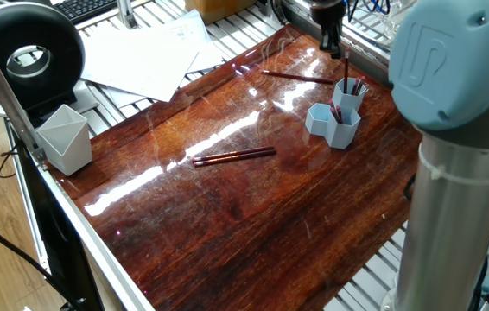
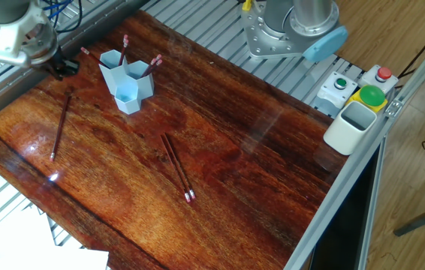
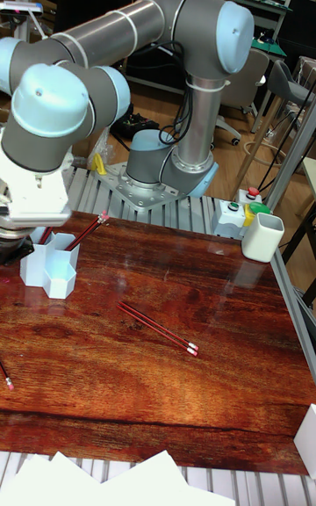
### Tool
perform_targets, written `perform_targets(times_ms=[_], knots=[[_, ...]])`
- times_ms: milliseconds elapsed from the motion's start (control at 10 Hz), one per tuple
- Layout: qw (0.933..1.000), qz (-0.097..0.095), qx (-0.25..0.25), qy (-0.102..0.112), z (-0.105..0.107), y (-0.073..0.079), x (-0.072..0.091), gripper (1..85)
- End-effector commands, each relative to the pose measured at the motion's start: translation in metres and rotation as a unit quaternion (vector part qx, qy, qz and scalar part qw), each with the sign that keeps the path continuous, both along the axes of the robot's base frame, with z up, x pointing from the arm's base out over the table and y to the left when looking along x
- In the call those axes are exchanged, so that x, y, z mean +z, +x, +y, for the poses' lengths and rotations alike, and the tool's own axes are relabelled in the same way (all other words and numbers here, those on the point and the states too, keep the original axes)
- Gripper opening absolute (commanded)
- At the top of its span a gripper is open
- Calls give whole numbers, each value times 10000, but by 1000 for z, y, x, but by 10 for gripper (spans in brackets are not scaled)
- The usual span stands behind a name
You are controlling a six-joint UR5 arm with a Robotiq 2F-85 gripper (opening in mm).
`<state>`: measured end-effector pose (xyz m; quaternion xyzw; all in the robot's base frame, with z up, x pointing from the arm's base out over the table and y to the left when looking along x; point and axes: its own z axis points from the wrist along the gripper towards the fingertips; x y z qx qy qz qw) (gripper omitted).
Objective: Put the pen into the pen holder
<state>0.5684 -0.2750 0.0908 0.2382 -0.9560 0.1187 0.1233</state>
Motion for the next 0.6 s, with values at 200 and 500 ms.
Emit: perform_targets(times_ms=[200, 500], knots=[[9969, 325, 335, 632, 6, 33, -26, 213], [9975, 243, 317, 591, 12, 40, -48, 213]])
